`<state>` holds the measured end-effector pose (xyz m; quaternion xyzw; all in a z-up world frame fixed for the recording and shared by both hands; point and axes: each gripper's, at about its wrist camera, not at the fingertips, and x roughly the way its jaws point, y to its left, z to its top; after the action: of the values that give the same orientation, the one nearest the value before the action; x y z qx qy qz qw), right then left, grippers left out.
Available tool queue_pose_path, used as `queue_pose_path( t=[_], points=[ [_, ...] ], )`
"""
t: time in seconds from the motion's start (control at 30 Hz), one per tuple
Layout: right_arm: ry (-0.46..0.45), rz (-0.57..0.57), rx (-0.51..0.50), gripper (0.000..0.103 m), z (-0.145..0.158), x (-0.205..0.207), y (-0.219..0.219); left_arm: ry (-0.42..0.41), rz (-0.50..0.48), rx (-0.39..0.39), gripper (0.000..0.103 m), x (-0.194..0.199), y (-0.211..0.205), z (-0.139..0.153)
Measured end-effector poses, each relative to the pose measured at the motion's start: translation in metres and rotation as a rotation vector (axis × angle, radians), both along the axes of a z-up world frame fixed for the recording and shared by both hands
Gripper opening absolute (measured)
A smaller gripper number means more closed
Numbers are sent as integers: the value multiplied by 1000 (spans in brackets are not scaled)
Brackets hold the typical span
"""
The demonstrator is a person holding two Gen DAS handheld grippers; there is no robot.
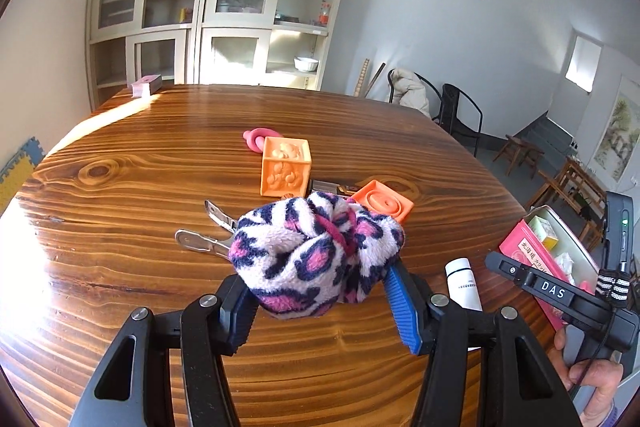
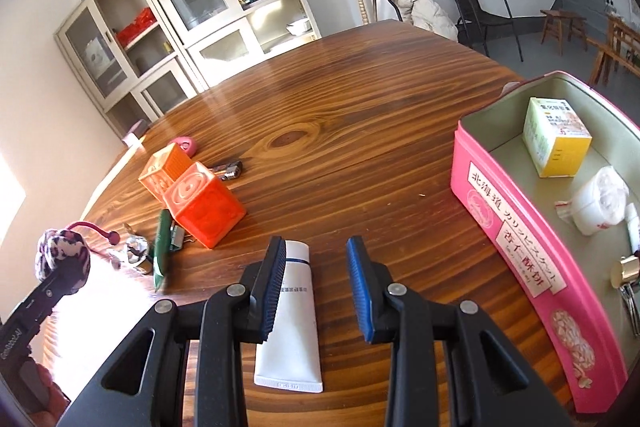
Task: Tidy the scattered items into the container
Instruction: 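Carry the white tube into the pink tin and release it while the left tool holds the scrunchie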
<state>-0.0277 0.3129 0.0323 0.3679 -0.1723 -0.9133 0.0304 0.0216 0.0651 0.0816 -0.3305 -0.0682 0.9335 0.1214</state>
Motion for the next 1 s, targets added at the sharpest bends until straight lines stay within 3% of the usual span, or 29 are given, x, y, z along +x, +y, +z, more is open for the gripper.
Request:
queue_pose_path(
  t=[0.2, 0.4, 0.43, 0.5, 0.53, 0.67, 0.77, 0.8, 1.0],
  points=[
    [71, 33, 79, 35, 7, 7, -16, 0, -4, 2, 59, 3, 2, -1],
    [-15, 62, 111, 35, -8, -12, -28, -8, -5, 8, 59, 3, 2, -1],
    [-24, 67, 127, 37, -10, -13, -31, -7, -3, 11, 59, 3, 1, -1],
    [-39, 72, 160, 54, -15, -18, -36, -8, 0, 17, 59, 3, -1, -1],
    [-46, 74, 177, 56, -17, -19, -39, -9, 1, 19, 59, 3, -1, -1],
    [-104, 97, 248, 55, -28, -31, -52, -17, -1, 20, 59, 3, -1, -2],
    [-110, 103, 294, 37, -29, -33, -57, -20, -3, 21, 59, 3, -1, -3],
    [-110, 103, 301, 35, -29, -33, -57, -20, -3, 21, 59, 3, -1, -3],
    [-84, 81, 214, 35, -22, -25, -44, -11, -10, 19, 59, 6, 2, -1]
  ],
)
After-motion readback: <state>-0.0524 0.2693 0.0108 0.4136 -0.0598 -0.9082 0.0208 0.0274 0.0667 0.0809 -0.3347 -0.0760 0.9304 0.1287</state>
